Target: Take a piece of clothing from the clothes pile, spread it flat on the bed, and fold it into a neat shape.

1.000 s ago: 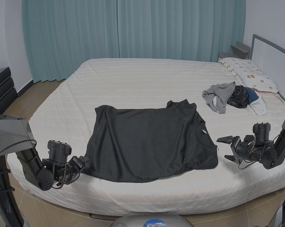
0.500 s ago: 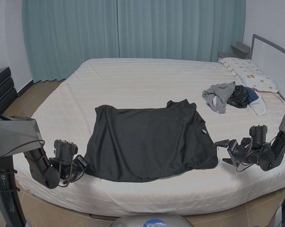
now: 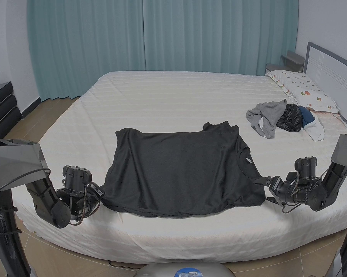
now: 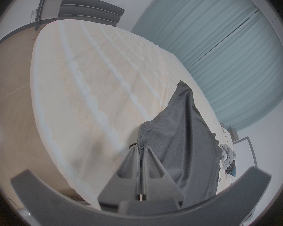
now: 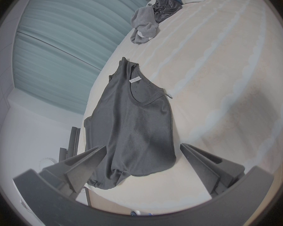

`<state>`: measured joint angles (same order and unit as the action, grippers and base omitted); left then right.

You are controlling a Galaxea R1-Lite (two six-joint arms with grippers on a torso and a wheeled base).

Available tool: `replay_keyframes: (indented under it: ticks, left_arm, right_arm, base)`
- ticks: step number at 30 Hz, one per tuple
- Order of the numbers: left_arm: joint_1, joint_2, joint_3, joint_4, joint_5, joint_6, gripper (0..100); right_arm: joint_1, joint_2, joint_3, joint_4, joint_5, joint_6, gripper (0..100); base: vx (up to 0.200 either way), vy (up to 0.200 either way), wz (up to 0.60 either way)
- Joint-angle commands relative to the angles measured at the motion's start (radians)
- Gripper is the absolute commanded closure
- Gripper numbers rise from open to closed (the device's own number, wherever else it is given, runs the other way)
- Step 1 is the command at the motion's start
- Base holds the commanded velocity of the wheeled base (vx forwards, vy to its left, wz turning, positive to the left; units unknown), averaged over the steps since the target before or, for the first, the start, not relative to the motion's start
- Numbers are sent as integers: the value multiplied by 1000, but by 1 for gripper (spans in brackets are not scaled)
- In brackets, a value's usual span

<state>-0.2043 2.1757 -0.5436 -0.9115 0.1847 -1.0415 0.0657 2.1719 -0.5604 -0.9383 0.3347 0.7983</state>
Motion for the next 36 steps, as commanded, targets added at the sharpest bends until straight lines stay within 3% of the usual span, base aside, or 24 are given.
replay_keyframes:
  ticks: [1, 3, 4, 10, 17, 22, 30, 34, 36]
  left_arm:
    - [0, -11, 8, -14, 1, 0, 100]
    - [0, -16, 8, -15, 1, -2, 100]
    - [0, -19, 8, -15, 1, -2, 100]
    - [0, -30, -2, -17, 9, -9, 100]
    - [29, 4, -47, -92, 71, -38, 100]
    - [32, 58, -72, -184, 95, -42, 100]
    - [31, 88, -93, -191, 118, -58, 100]
    - [31, 90, -101, -191, 118, -72, 100]
    - [31, 102, -102, -195, 118, -77, 100]
  right_arm:
    - [26, 78, -58, 7, -19, -5, 0]
    - [37, 114, -90, 9, -46, -7, 0]
    - [37, 120, -104, 7, -46, -7, 100]
    - [26, 101, -159, 9, -51, -7, 100]
    - [3, 88, -300, 65, -51, -1, 100]
    - [0, 115, -521, 251, -49, 4, 100]
    - [11, 240, -802, 423, -54, 7, 100]
    - [20, 284, -863, 429, -83, 10, 100]
    - [37, 364, -963, 429, -149, 10, 100]
  base:
    - [0, 0, 0]
    - [0, 0, 0]
    - [0, 0, 0]
    - [0, 0, 0]
    - [0, 0, 0]
    - [0, 0, 0]
    - [0, 0, 0]
    - [0, 0, 0]
    - [0, 0, 0]
